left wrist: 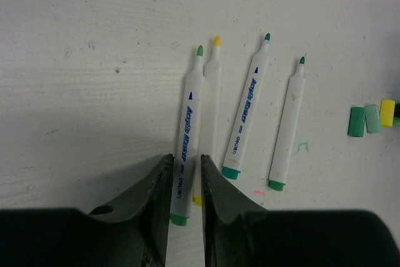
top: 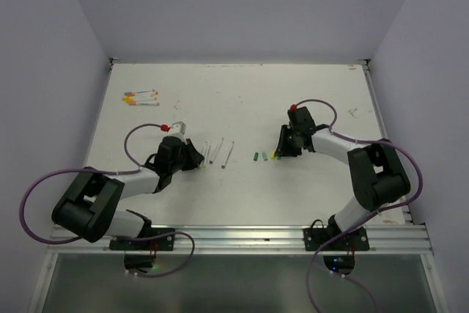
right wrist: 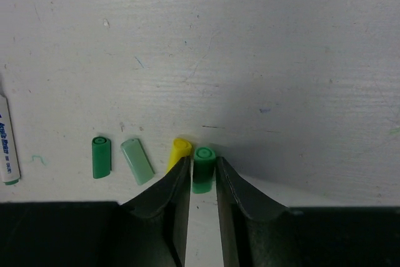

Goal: Open the pen caps

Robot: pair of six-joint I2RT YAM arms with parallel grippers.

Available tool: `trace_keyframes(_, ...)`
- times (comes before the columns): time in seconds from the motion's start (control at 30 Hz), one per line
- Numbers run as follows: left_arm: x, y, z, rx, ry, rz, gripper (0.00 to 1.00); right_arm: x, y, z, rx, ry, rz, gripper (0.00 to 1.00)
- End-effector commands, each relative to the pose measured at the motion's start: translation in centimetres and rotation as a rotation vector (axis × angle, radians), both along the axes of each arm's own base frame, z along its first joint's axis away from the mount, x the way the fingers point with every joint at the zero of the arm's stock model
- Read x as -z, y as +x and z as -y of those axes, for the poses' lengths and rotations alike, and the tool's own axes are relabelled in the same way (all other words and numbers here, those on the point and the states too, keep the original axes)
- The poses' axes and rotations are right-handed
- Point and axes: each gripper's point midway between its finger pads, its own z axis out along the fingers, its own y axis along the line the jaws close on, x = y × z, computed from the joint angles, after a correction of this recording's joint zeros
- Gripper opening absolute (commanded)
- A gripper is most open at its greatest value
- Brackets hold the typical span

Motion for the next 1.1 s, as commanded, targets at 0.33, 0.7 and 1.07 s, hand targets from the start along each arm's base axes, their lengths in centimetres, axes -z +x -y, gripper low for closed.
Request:
trace_keyframes(0.33, -1.2, 0.0, -0.6, -0.034, -0.006, 0.026, 0.34, -0.5, 0.2, -0.4, -0.010, 0.029, 0.032, 0.34)
trace_keyframes(0.7, -6.7, 1.5, -2.4, -0.162, -0.002, 0.102, 0.79, -5.6, 0.6, -0.4, -0.050, 0.061, 0.173, 0.46)
trace_keyframes(1.07, -10.5, 6.8, -8.6, -0.535, 0.198, 0.059, 1.00, -9.6, 0.6, -1.2, -0.078, 0.106, 0.218, 0.67)
